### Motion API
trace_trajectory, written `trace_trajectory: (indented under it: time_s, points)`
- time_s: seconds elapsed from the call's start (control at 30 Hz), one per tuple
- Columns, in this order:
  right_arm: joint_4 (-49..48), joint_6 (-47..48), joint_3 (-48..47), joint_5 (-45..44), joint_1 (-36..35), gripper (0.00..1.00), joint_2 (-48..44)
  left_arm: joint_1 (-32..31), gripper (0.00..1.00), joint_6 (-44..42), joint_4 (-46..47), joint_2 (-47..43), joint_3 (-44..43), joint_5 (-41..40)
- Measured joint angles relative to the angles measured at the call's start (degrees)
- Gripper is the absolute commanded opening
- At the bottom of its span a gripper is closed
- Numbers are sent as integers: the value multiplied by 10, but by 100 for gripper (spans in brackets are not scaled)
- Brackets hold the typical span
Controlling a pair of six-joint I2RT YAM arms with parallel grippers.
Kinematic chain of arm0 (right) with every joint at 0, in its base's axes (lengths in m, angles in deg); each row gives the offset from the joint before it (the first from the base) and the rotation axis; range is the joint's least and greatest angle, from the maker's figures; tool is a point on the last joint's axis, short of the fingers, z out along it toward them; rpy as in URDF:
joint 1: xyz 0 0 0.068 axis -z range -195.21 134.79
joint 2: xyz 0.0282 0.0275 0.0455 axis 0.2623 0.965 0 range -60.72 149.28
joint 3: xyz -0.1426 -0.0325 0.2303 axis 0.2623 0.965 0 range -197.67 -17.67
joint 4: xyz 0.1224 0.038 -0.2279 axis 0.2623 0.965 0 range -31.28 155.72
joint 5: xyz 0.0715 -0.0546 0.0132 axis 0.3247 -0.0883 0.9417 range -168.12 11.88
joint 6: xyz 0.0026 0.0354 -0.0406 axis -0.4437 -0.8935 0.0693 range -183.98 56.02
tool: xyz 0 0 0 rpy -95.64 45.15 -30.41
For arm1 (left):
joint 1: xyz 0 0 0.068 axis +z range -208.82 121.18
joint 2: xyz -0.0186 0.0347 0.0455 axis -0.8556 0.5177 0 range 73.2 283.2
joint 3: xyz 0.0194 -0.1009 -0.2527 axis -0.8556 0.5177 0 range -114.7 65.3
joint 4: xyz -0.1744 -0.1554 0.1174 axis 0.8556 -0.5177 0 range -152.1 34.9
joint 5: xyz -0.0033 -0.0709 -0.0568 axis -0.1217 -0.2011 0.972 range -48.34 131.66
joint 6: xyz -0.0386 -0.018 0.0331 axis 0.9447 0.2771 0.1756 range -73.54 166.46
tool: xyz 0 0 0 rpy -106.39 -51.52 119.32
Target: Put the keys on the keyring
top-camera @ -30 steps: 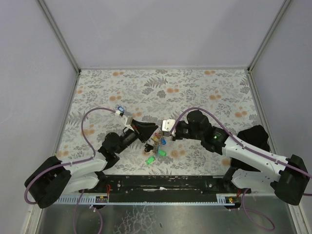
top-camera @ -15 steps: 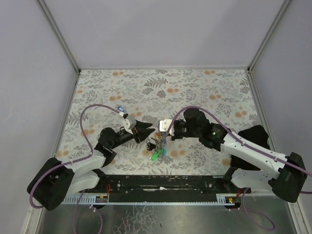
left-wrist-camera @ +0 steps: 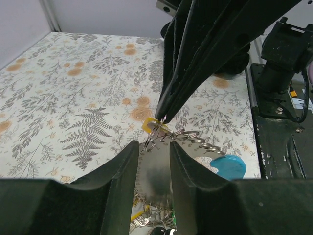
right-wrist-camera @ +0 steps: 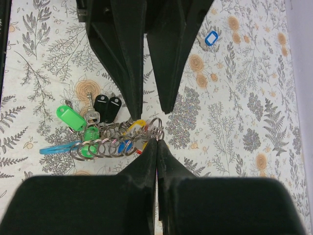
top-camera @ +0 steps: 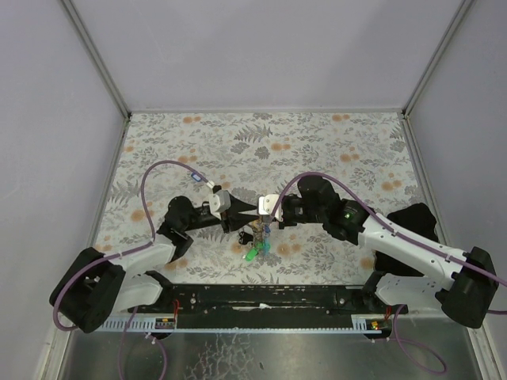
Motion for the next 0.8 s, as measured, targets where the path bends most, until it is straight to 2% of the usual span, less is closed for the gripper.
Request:
trace_trajectory:
  time_s: [0.4,0.67,0.8]
  points:
    - [9,2,-7,12,0,0,3,0,30,-16,-19,26,-30,34]
    - [19,2,-12,15,0,0,3,1,1,-28,-49,33,-43,56]
    - [21,2,-12,14,0,0,3,3,0,-25,-50,33,-45,61]
